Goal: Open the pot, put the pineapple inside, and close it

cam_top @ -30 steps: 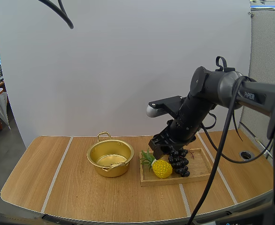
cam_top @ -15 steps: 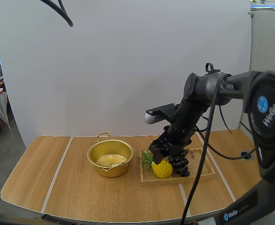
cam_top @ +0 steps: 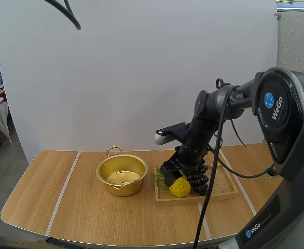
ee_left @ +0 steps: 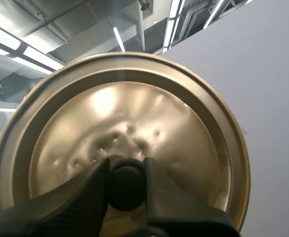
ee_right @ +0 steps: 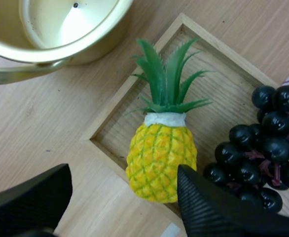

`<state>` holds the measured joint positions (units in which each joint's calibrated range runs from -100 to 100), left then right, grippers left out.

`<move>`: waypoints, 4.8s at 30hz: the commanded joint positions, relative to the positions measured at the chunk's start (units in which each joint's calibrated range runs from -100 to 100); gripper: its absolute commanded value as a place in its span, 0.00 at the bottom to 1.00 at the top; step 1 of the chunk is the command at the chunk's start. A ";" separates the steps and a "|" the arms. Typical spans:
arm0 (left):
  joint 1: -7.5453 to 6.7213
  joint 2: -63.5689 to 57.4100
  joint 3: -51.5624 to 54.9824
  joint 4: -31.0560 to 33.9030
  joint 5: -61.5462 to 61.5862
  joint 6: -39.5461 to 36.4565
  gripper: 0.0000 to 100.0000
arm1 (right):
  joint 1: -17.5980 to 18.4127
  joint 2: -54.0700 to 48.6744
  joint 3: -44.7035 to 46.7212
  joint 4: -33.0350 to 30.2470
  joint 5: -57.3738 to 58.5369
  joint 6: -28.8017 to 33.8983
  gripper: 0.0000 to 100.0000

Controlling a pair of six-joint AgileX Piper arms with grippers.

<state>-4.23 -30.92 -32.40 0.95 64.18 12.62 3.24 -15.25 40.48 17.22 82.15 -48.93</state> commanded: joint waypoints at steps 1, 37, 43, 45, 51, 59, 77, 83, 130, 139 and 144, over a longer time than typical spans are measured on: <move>-0.15 -0.31 -0.46 0.65 -1.91 -0.61 0.00 | 0.09 0.36 -0.36 -1.03 -2.52 -0.01 1.00; -0.15 -0.31 -0.46 0.65 -1.91 -0.61 0.00 | 0.09 11.49 -0.36 -2.58 -12.80 1.82 1.00; -0.15 -0.31 -0.46 0.65 -1.91 -0.61 0.00 | 0.09 14.02 -0.36 -2.58 -15.09 1.82 1.00; -0.15 -0.31 -0.46 0.65 -1.91 -0.61 0.00 | 0.09 14.68 -0.04 -2.58 -16.18 1.82 1.00; -0.15 -0.31 -0.46 0.65 -1.91 -0.61 0.00 | 0.09 15.89 -0.04 -2.58 -16.66 1.82 0.94; -0.15 -0.31 -0.46 0.65 -1.91 -0.61 0.00 | 0.09 14.51 -0.04 -2.53 -12.34 1.93 0.00; -0.15 -0.31 -0.46 0.65 -1.91 -0.61 0.00 | 1.71 -4.17 -14.43 1.65 7.82 2.01 0.00; -0.15 -0.31 -0.46 0.65 -1.91 -0.61 0.00 | 7.50 -4.04 -15.75 1.57 1.32 5.42 0.00; -0.15 -0.31 -0.46 0.65 -1.91 -0.61 0.00 | 15.35 29.73 -24.12 -3.38 -11.61 10.56 0.00; -0.15 -0.31 -0.46 0.65 -1.91 -0.61 0.00 | 15.35 29.73 -24.38 -3.94 -11.65 10.87 1.00; -0.15 -0.31 -0.46 0.65 -1.91 -0.61 0.00 | 15.35 27.83 -24.70 -4.40 -11.26 11.02 1.00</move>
<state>-4.23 -30.92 -32.43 1.16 64.18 12.62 18.62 14.45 16.22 14.13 69.68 -38.07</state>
